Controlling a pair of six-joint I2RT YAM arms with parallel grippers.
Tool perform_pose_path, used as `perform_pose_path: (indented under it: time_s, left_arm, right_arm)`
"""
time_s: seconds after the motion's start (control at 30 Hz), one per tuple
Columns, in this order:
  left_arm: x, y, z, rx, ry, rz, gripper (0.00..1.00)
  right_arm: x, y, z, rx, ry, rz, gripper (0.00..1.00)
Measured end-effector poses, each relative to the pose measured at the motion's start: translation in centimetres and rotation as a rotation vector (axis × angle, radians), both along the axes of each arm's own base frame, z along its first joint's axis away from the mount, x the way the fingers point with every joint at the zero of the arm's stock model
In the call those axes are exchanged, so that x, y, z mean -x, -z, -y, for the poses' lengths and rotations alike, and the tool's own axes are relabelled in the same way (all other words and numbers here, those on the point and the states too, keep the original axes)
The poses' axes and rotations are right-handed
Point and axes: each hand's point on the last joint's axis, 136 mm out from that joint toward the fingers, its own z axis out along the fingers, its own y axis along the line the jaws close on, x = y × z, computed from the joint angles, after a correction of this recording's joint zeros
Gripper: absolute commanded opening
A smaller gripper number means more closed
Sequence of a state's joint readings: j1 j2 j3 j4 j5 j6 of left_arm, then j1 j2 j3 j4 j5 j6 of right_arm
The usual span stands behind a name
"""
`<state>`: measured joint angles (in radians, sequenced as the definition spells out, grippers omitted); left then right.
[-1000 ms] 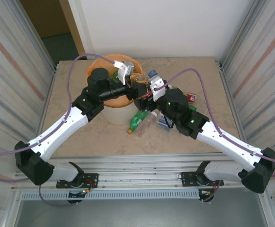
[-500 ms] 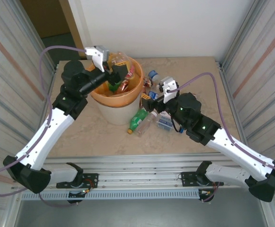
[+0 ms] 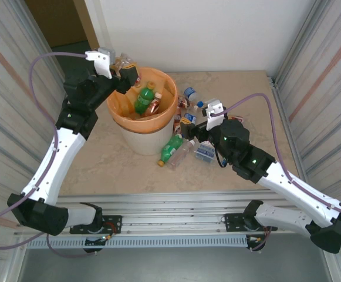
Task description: Put the plastic bottles in the bin
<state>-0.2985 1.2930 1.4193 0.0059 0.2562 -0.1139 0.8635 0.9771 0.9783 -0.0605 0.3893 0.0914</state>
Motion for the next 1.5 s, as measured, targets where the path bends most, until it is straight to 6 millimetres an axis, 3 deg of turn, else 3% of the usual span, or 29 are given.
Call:
perform_pose_path:
  time_s: [0.2, 0.47, 0.7, 0.8, 0.93, 1.17, 1.5]
  left_arm:
    - [-2.3, 2.7, -0.5, -0.101, -0.057, -0.076, 0.16]
    - [-5.6, 9.1, -0.8, -0.254, -0.115, -0.252, 0.21]
    - [-7.2, 14.1, -1.7, -0.361, -0.169, -0.380, 0.24]
    - [-7.7, 15.6, -2.0, -0.394, -0.187, -0.421, 0.30]
    - [-8.2, 17.2, -2.3, -0.430, -0.201, -0.466, 0.50]
    - [-8.3, 18.4, -2.3, -0.448, -0.196, -0.510, 0.72]
    - [-7.5, 16.1, -1.3, -0.427, -0.173, -0.463, 0.83]
  right_arm:
    - [-0.2, 0.4, 0.5, -0.006, 0.025, -0.020, 0.98]
    - [-0.6, 1.0, 1.2, -0.018, 0.065, -0.049, 0.97]
    - [-0.7, 1.5, 1.4, -0.027, 0.077, -0.072, 0.97]
    - [-0.8, 1.9, 1.6, -0.026, 0.085, -0.079, 0.97]
    - [-0.9, 2.1, 1.7, -0.034, 0.093, -0.088, 0.97]
    - [-0.9, 2.2, 1.8, -0.035, 0.095, -0.093, 0.97]
    - [-1.1, 3.0, 2.3, -0.050, 0.129, -0.127, 0.97]
